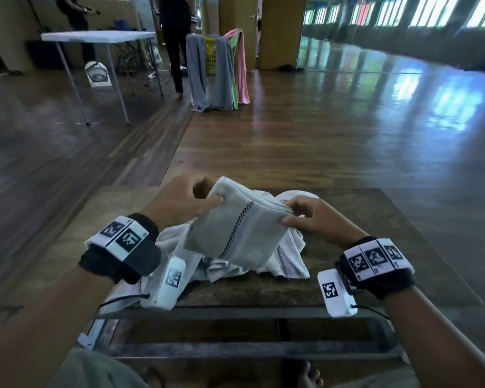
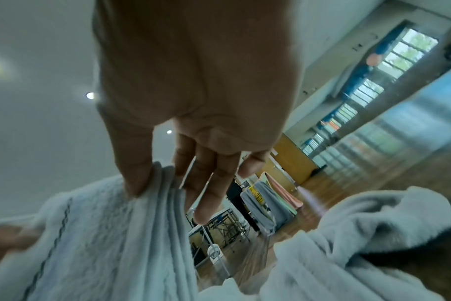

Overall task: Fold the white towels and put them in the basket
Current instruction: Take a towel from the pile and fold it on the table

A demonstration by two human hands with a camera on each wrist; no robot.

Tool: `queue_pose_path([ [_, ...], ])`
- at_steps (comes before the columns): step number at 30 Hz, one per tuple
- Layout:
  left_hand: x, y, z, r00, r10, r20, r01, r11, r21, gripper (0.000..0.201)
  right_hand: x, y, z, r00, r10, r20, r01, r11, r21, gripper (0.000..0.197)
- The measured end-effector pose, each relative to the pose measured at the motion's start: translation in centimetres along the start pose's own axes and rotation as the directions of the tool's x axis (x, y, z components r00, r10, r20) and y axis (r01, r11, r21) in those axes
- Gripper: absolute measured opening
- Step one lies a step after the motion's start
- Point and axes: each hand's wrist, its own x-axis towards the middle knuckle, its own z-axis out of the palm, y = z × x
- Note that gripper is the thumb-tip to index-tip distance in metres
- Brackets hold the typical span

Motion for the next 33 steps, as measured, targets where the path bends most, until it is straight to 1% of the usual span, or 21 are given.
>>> queue_pose_path([
  [2,-1.4,-1.8,1.0,0.998,-0.058,-0.014,0.059,0.998,0.004,0.025,0.0,0.2,0.8,0.999,0.027,-0.018,-0.024,0.993,0.116,0.020],
  [3,-2.1,-2.8,1.7,0.995,-0.097,-0.002,0.097,0.995,0.009,0.026,0.2,0.5,1.1,0.999,0.047,-0.015,-0.044,0.990,0.134,0.021],
  [5,-3.3,-4.8,3.4,0.985,-0.165,0.046,0.162,0.985,0.063,0.026,0.4,1.2,2.0,0.992,0.115,0.048,-0.120,0.988,0.095,0.021],
  [7,-3.9,-6.8,5.0,0.976,-0.206,0.071,0.198,0.975,0.100,0.029,0.8,2.2,3.4,0.977,0.187,0.103,-0.190,0.981,0.026,0.021],
  [9,-4.0,-8.3,5.9,0.977,-0.207,0.055,0.201,0.974,0.101,0.047,1.5,3.4,4.7,0.975,0.202,0.091,-0.198,0.979,-0.047,0.019],
  [10,-3.7,-8.8,6.1,0.980,-0.196,0.033,0.192,0.976,0.099,0.052,1.9,4.0,5.2,0.979,0.193,0.067,-0.188,0.979,-0.074,0.017],
  [11,-3.4,-9.3,6.3,0.982,-0.186,0.017,0.183,0.977,0.105,0.052,2.4,4.5,5.5,0.983,0.183,0.033,-0.179,0.980,-0.087,0.017],
  [13,-2.9,-9.8,6.5,0.985,-0.170,-0.018,0.171,0.978,0.118,0.038,3.2,5.1,6.0,0.985,0.172,-0.024,-0.173,0.982,-0.081,0.015],
  [15,-2.7,-10.2,6.7,0.987,-0.156,-0.045,0.161,0.976,0.145,0.027,3.7,5.5,6.4,0.985,0.173,-0.024,-0.174,0.982,-0.075,0.011],
  [18,-2.6,-10.4,7.1,0.987,-0.139,-0.078,0.148,0.980,0.130,0.027,3.8,5.6,6.5,0.980,0.198,0.016,-0.196,0.978,-0.077,0.011],
  [21,-2.6,-10.2,6.8,0.985,-0.119,-0.121,0.126,0.991,0.052,0.026,3.6,5.6,6.3,0.987,0.158,0.002,-0.158,0.986,-0.062,0.012],
  [23,-2.6,-10.4,6.7,0.987,-0.101,-0.125,0.106,0.994,0.039,0.025,3.4,5.6,6.4,0.996,0.085,-0.025,-0.088,0.984,-0.152,0.011],
  [25,-2.6,-10.6,6.8,0.988,-0.087,-0.125,0.094,0.994,0.051,0.024,3.3,5.6,6.7,0.998,-0.003,-0.055,-0.013,0.958,-0.287,0.012],
  [27,-2.5,-10.7,6.9,0.988,-0.090,-0.123,0.098,0.994,0.056,0.023,3.3,5.8,6.8,0.994,-0.054,-0.096,0.017,0.935,-0.353,0.015],
  [29,-2.3,-10.8,7.1,0.989,-0.093,-0.115,0.100,0.993,0.060,0.023,3.4,5.9,6.9,0.993,-0.009,-0.122,-0.034,0.937,-0.347,0.015],
  [31,-2.2,-10.9,7.3,0.991,-0.082,-0.102,0.090,0.993,0.078,0.022,3.5,6.6,7.0,0.991,0.102,-0.087,-0.124,0.941,-0.316,0.015],
  [33,-2.1,-11.0,7.5,0.993,-0.069,-0.092,0.079,0.991,0.110,0.022,3.7,7.3,7.1,0.985,0.168,-0.039,-0.172,0.939,-0.296,0.016],
])
